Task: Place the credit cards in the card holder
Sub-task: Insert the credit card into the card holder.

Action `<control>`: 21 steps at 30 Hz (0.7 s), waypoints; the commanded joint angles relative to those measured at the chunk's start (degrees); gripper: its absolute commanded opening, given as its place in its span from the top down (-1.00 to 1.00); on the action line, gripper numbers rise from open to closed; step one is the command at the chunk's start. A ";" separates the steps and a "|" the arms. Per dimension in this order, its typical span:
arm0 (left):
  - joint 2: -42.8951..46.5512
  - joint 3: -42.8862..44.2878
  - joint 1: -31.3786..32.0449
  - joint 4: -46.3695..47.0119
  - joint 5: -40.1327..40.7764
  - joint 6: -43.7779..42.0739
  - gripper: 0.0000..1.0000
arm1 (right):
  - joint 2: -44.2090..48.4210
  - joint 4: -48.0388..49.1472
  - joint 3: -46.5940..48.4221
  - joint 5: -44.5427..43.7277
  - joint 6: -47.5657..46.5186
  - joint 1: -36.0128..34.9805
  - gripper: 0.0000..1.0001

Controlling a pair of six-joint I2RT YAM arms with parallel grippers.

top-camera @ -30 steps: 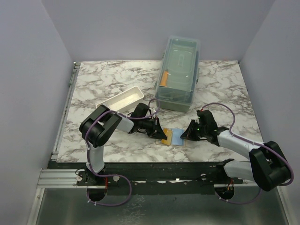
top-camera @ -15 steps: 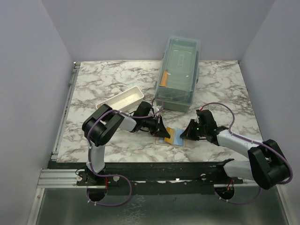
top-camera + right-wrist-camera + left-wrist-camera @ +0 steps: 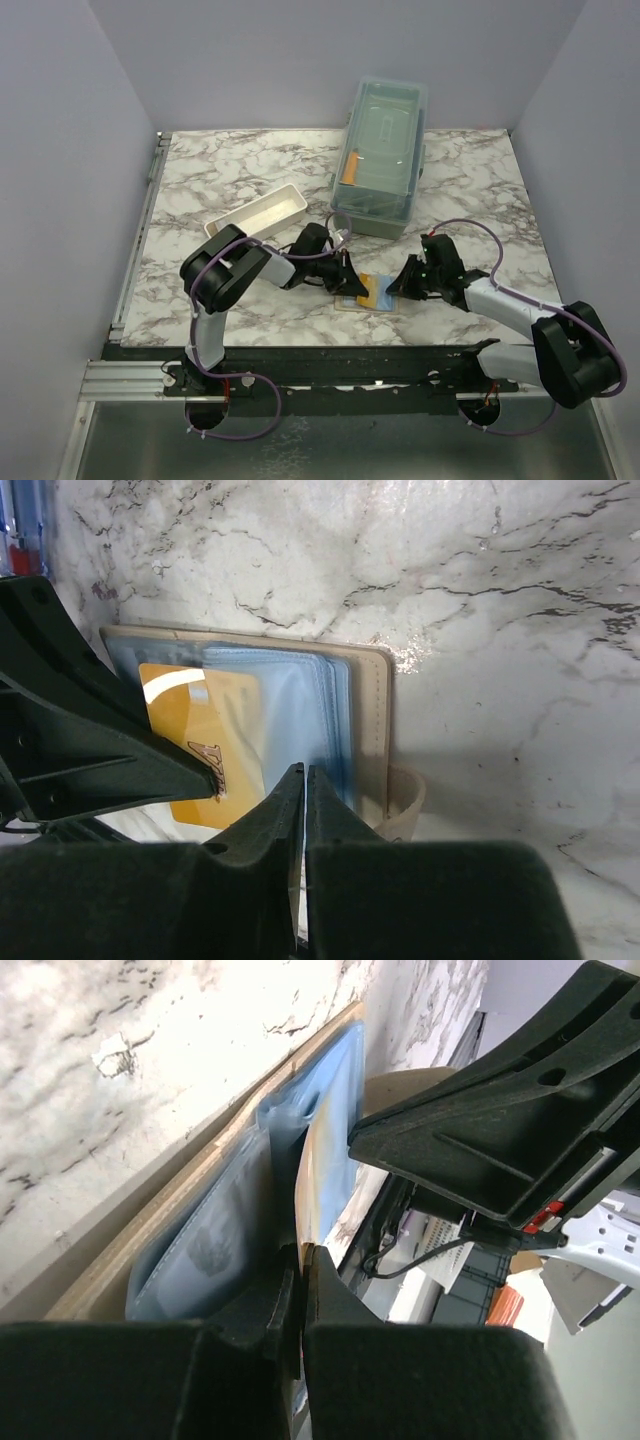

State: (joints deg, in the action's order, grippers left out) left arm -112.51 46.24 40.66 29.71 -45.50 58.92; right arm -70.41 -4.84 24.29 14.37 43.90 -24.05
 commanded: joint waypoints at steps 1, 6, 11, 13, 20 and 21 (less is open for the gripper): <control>2.11 -2.38 1.14 2.42 6.79 1.59 0.74 | 0.69 -4.88 -0.12 -3.16 -0.83 -0.09 0.85; 5.96 -3.17 0.75 -0.69 8.74 -2.09 0.96 | 0.76 -4.92 -0.17 -3.07 -1.01 -0.11 0.85; 4.58 -0.40 -1.05 -4.26 5.82 -5.44 1.00 | 0.65 -4.83 -0.21 -2.59 -1.47 -0.11 0.85; 4.14 0.16 -1.08 -4.98 5.44 -6.38 1.00 | 0.33 -4.99 -0.05 -2.61 -1.73 -0.11 0.85; 2.54 1.29 -0.58 -5.32 4.81 -6.30 1.00 | -0.22 -3.78 -0.55 -1.90 -1.48 -0.09 0.85; 2.33 1.37 -0.25 -5.22 4.68 -6.14 1.00 | -0.40 -3.85 -0.44 -1.81 -1.45 -0.08 0.85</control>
State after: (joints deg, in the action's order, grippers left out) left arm -108.33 46.48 39.77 25.26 -40.14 54.13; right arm -69.73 -5.96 24.29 13.85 43.81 -24.05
